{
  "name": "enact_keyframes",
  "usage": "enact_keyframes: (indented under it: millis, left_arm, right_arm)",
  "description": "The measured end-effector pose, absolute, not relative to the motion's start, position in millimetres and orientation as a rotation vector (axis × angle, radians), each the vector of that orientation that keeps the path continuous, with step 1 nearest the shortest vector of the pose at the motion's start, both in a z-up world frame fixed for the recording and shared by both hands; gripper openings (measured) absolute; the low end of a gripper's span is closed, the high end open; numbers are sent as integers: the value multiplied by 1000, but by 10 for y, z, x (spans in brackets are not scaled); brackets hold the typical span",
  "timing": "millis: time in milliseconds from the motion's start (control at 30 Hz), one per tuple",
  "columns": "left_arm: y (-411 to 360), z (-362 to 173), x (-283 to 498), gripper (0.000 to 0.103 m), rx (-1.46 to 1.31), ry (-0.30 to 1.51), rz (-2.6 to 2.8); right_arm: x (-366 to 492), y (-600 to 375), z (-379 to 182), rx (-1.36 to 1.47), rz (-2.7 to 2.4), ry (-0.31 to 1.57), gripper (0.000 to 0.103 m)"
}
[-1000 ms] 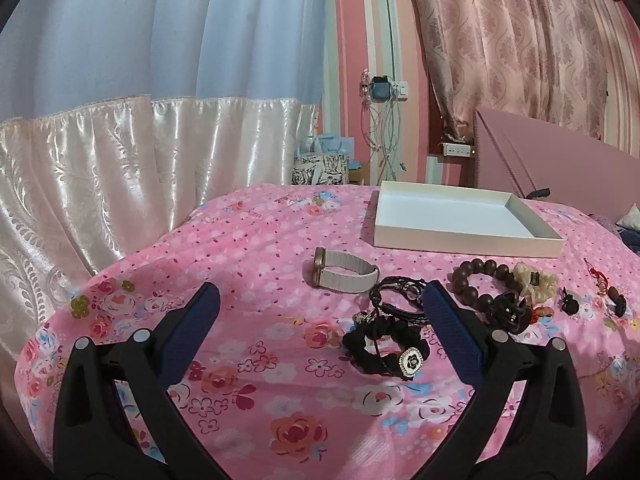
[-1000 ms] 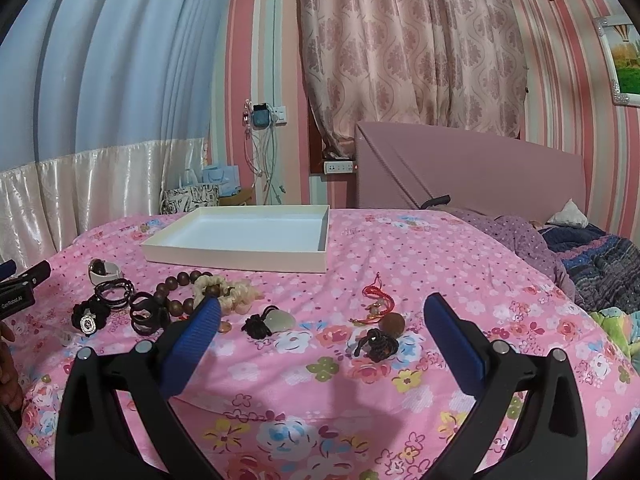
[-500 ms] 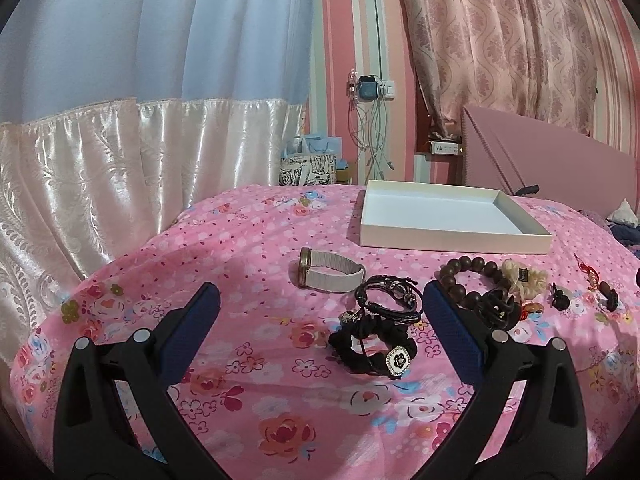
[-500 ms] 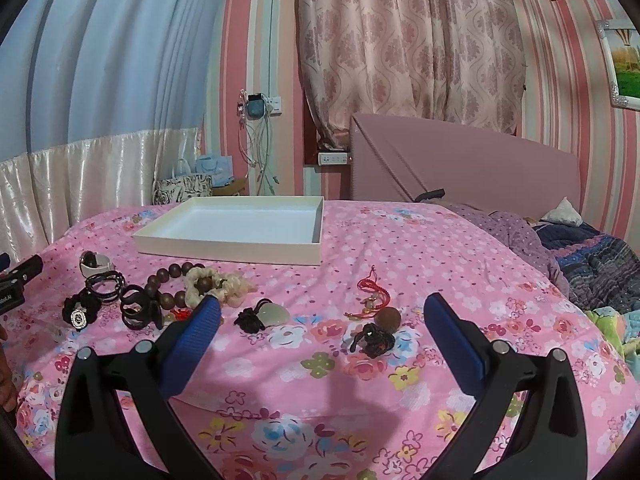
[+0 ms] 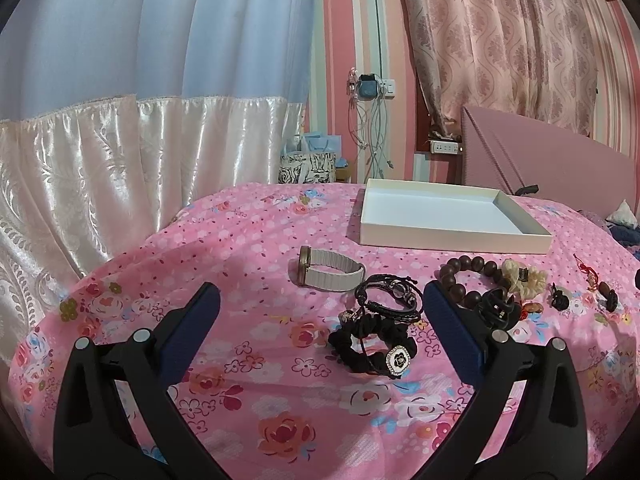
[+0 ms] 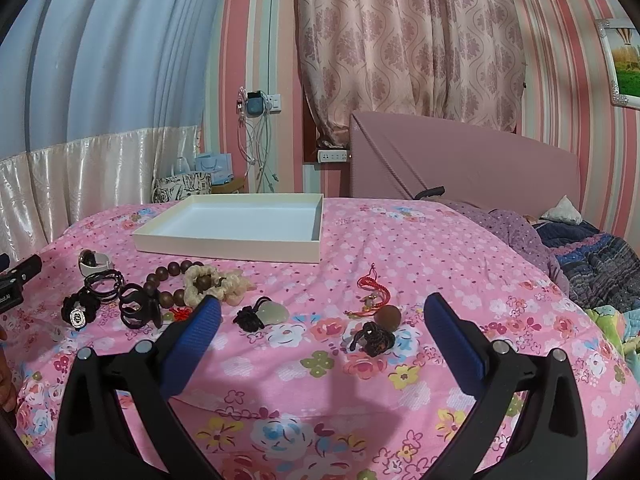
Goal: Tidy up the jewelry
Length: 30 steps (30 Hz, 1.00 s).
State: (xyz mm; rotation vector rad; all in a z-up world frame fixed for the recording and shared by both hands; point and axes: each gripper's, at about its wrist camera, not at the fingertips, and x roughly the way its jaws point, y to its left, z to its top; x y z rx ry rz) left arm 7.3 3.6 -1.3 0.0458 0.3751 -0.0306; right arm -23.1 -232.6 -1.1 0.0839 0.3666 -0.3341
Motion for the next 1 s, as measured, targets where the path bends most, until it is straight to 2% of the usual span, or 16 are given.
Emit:
enact_keyframes:
  millis: [1000]
  left_arm:
    - [13, -38, 101, 100, 64, 388, -44]
  right_arm:
    - [-208, -2327, -40, 86, -334, 372, 101]
